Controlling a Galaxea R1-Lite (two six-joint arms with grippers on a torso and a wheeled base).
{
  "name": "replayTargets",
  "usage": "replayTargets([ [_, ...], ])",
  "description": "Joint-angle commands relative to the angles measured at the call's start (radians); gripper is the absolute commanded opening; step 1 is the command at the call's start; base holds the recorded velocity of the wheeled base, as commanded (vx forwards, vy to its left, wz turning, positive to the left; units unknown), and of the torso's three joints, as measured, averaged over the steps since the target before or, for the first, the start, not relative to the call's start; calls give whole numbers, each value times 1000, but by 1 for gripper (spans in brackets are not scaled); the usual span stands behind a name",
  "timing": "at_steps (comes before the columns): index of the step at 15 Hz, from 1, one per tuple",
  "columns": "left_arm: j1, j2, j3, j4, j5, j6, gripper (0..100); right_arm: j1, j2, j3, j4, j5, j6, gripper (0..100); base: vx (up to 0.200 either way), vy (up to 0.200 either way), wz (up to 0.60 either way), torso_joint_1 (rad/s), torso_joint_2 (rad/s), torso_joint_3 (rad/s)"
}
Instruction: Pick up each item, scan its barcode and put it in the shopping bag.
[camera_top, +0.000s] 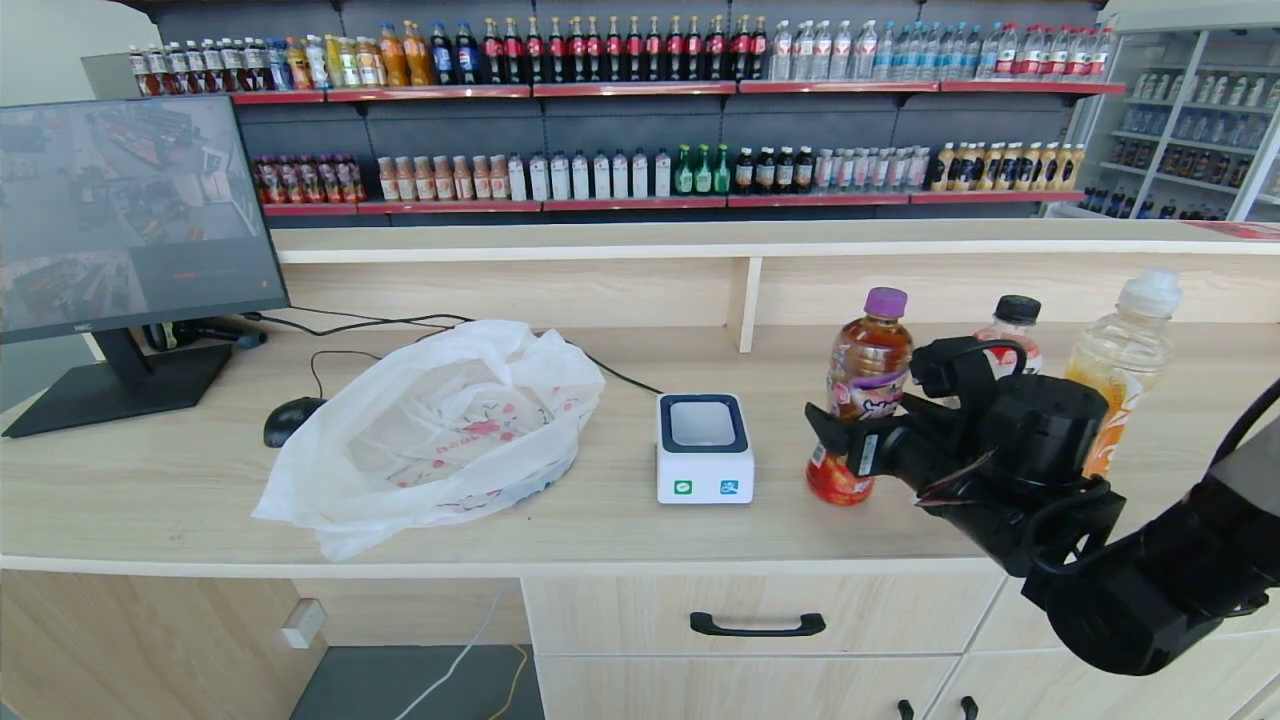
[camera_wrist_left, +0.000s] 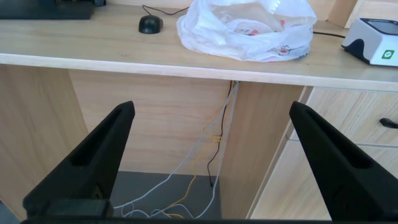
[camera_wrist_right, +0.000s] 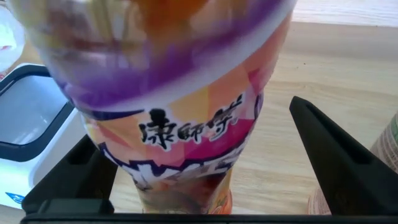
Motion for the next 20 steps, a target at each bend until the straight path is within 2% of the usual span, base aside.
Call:
replayTargets([
  [1,0,0,0,0,0,0,100,1,40,-15,-30,-2,-5,100,0,0,0,0,0,0],
  [9,0,0,0,0,0,-3,100,1,61,-42,-85,-8,-5,100,0,0,0,0,0,0],
  [10,2,0,0,0,0,-3,100,-1,63,-42,-93,-8,-5,0,0,0,0,0,0,0],
  [20,2,0,0,0,0,-3,100,1,59,-31,-116,-8,-5,0,0,0,0,0,0,0],
])
